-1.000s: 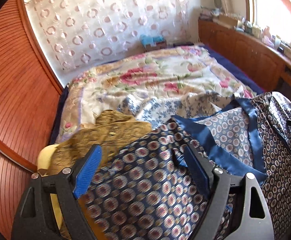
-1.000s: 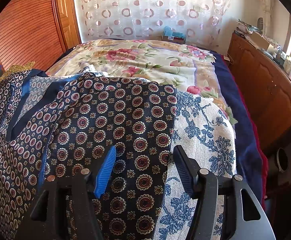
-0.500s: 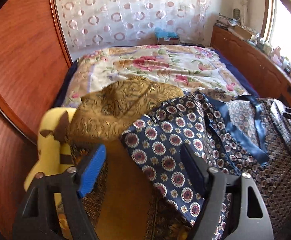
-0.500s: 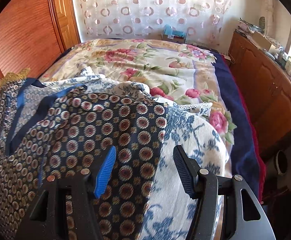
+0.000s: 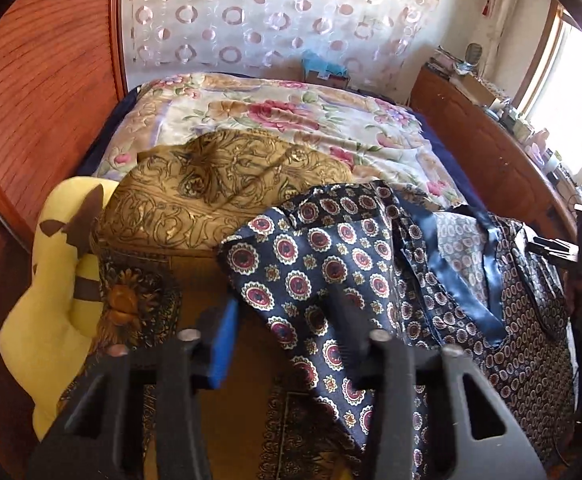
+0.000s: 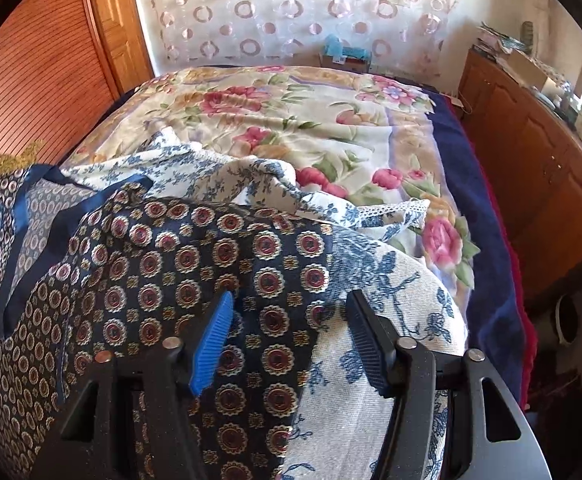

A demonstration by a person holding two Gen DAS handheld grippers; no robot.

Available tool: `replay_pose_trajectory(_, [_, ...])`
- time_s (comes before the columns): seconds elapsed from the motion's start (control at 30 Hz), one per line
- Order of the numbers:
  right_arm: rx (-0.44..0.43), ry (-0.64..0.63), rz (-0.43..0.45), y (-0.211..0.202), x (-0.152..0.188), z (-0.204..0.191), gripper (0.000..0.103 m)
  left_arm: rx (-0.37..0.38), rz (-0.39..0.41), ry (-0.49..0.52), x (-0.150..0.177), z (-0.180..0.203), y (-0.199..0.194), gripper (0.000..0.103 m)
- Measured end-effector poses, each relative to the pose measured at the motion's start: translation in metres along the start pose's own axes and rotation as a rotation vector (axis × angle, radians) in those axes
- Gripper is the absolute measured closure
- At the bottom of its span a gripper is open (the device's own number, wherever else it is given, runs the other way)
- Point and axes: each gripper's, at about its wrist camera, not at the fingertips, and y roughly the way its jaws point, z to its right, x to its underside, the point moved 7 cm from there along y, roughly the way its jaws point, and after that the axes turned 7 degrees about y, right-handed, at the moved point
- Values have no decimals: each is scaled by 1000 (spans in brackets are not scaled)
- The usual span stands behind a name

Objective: Fold small clothes
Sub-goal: 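Grasp the shirt edge with the left tool while the right tool grasps the shirt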

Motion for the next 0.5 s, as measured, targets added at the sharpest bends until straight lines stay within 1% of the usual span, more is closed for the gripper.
replay_pose_trajectory(0.03, [-12, -9, -4, -1, 0, -2, 69, -6, 5, 4, -1, 1, -1, 73])
replay_pose_trajectory(0.07, [-23, -20, -8, -2, 1, -5, 75, -5, 10, 7, -3, 2, -2, 76])
replay_pose_trajectory(0.1, [-32, -30, -11, -2, 3, -8, 87, -3, 13, 8, -4, 2, -4, 82])
replay_pose_trajectory(0.13, [-39, -39, -13, -2, 3, -10, 98, -2, 18, 11, -5, 3, -7, 88])
replay_pose_trajectory(0.23, [-15, -62, 2, -5, 5, -11, 100, -14, 36, 42, -9, 8, -16, 94])
replay_pose_trajectory(0.33, [0, -55, 42, -13, 5, -10, 101, -15, 64, 66, -14, 20, -27, 96])
replay_pose_trajectory(0.43, [30, -32, 61, -16, 5, -3, 100, -19, 69, 88, -18, 29, -32, 96])
replay_pose_trajectory(0.47, [31, -21, 58, -15, 5, -2, 99, -23, 68, 93, -19, 31, -32, 96])
replay_pose_trajectory(0.5, [42, -9, 55, -14, 6, 0, 87, -27, 67, 98, -20, 33, -32, 96])
